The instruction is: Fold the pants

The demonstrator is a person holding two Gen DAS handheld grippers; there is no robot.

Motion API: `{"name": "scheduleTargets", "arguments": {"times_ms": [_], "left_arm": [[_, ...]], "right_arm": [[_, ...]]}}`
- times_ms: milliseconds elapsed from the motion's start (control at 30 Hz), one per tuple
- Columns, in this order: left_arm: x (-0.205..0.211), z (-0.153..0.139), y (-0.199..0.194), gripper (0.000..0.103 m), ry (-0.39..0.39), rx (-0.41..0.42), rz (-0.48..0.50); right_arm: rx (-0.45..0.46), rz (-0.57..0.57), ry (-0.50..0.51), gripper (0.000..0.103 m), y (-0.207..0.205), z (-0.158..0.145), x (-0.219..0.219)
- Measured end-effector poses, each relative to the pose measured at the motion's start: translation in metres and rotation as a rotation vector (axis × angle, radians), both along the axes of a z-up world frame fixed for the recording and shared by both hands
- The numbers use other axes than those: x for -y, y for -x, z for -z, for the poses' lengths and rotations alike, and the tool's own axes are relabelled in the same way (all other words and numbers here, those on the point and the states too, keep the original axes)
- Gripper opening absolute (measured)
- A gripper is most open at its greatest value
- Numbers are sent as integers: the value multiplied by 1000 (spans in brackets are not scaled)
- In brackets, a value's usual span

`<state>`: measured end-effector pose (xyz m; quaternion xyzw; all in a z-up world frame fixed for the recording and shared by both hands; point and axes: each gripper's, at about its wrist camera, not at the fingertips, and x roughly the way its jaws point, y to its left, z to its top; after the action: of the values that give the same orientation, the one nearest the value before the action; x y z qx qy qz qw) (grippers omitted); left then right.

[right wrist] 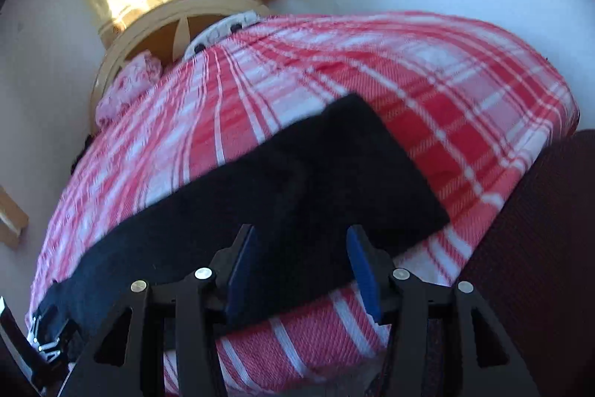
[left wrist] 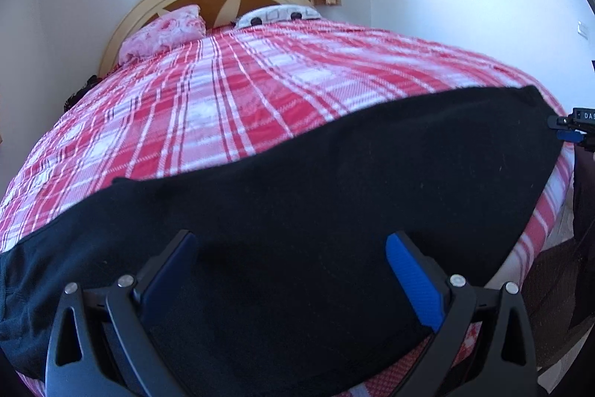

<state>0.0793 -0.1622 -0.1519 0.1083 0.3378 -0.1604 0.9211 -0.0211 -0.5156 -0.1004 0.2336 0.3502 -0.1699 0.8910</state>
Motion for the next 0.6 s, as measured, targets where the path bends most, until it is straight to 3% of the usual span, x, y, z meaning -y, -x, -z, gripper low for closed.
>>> {"name": "scheduleTargets", "arguments": {"times_ms": [100,267,400,500,600], "left_arm": [[-2,3,1,103,4,-1,4],[-5,2,6,103,1,-6,9],[-11,8,12,103,4,18,33],[-11,7,15,103,-1,25,38],[-14,-1,15,103,17,3,18]], "right_arm": [[-40,-11,11,53,-8,7,-2],[-19,19,-18,53,-2,9,7],[-39,24,53,53,0,1,-2],[-80,-59,85,53,-11,2,-22],[-148,-76,202,55,-21,5,-40]]}}
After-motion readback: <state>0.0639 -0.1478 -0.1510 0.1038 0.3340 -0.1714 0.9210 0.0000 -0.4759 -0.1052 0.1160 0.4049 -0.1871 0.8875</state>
